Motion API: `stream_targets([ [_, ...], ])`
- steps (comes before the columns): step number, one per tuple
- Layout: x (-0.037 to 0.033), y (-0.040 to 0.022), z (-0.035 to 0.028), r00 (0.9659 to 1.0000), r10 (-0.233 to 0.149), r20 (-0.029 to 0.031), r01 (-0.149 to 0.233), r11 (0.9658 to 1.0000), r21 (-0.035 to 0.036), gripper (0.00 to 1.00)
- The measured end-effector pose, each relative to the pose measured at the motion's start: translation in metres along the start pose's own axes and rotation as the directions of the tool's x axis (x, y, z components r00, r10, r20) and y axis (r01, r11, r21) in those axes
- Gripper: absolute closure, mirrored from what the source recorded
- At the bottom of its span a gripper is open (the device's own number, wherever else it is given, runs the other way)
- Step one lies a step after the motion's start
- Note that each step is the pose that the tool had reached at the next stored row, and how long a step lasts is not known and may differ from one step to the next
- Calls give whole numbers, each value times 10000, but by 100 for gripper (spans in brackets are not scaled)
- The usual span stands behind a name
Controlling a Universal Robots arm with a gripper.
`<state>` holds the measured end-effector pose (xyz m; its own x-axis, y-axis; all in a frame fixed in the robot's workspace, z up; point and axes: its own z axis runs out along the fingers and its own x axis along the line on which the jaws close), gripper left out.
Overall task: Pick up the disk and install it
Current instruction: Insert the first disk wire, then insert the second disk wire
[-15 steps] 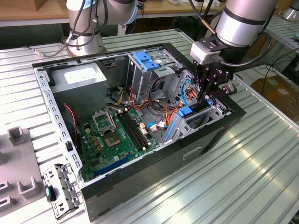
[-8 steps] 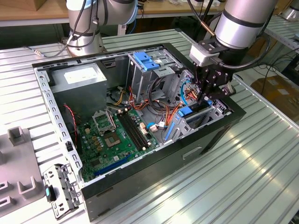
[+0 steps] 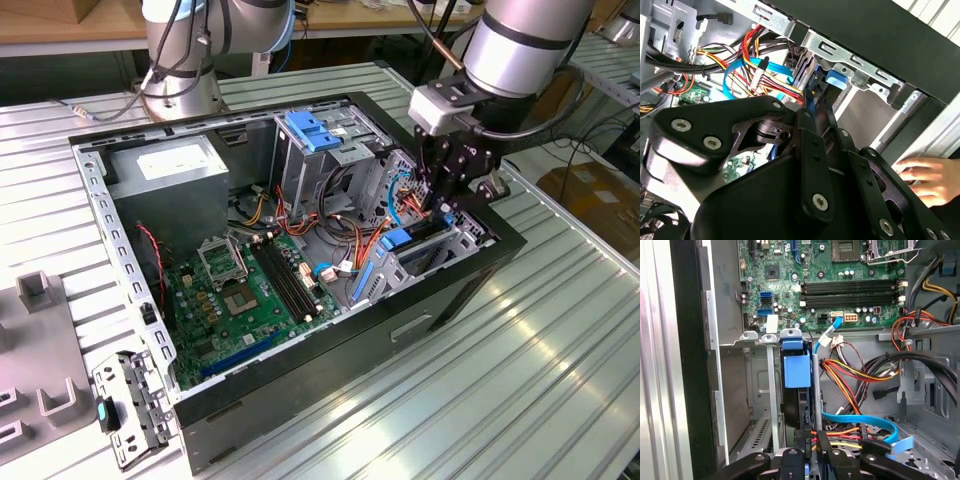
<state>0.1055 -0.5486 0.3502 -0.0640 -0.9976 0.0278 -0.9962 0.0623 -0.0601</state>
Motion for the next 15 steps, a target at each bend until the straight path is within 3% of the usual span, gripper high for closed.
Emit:
stream_targets([
  [3, 0, 0, -7, 10000, 0, -1, 0, 10000, 0, 75],
  [5, 0, -1, -8, 10000, -1, -7, 1, 10000, 0, 89],
  [15, 0, -1, -8, 10000, -3, -41, 3, 10000, 2, 89],
])
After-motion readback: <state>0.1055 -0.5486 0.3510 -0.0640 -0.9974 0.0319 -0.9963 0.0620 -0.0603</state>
